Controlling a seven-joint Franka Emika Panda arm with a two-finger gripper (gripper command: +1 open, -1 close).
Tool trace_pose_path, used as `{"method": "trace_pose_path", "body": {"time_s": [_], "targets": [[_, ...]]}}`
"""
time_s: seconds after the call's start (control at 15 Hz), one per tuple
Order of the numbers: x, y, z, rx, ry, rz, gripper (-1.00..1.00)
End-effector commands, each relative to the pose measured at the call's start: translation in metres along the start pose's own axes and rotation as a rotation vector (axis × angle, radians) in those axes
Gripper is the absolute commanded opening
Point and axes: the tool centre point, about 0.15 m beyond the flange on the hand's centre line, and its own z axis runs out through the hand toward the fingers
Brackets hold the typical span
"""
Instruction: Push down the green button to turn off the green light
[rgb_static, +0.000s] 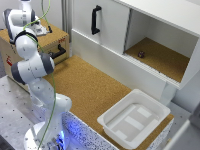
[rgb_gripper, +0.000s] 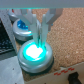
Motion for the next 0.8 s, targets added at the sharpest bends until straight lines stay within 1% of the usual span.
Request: {"method": "trace_pose_path", "body": {"time_s": [0.0, 0.07, 0.13, 0.2, 0.27, 0.33, 0.4, 0.47, 0.53, 0.6, 0.67, 0.73], "targets": [[0.026, 0.004, 0.037, -0.013, -0.141, -0.003, -1.00], [0.029, 0.004, 0.041, -0.014, -0.155, 0.004, -1.00], [0.032, 0.004, 0.037, -0.022, -0.149, 0.021, -1.00], [0.033, 0.006, 0.027, -0.034, -0.128, 0.050, -1.00], [0.033, 0.008, 0.011, -0.053, -0.098, 0.082, -1.00], [0.032, 0.007, -0.006, -0.059, -0.070, 0.111, -1.00], [0.031, 0.001, -0.040, -0.083, -0.014, 0.149, -1.00], [0.030, -0.002, -0.056, -0.097, 0.010, 0.162, -1.00], [0.028, -0.008, -0.081, -0.109, 0.045, 0.190, -1.00], [0.025, -0.010, -0.093, -0.128, 0.047, 0.210, -1.00], [0.022, -0.006, -0.100, -0.114, 0.053, 0.256, -1.00], [0.017, 0.000, -0.103, -0.104, 0.075, 0.320, -1.00]]}}
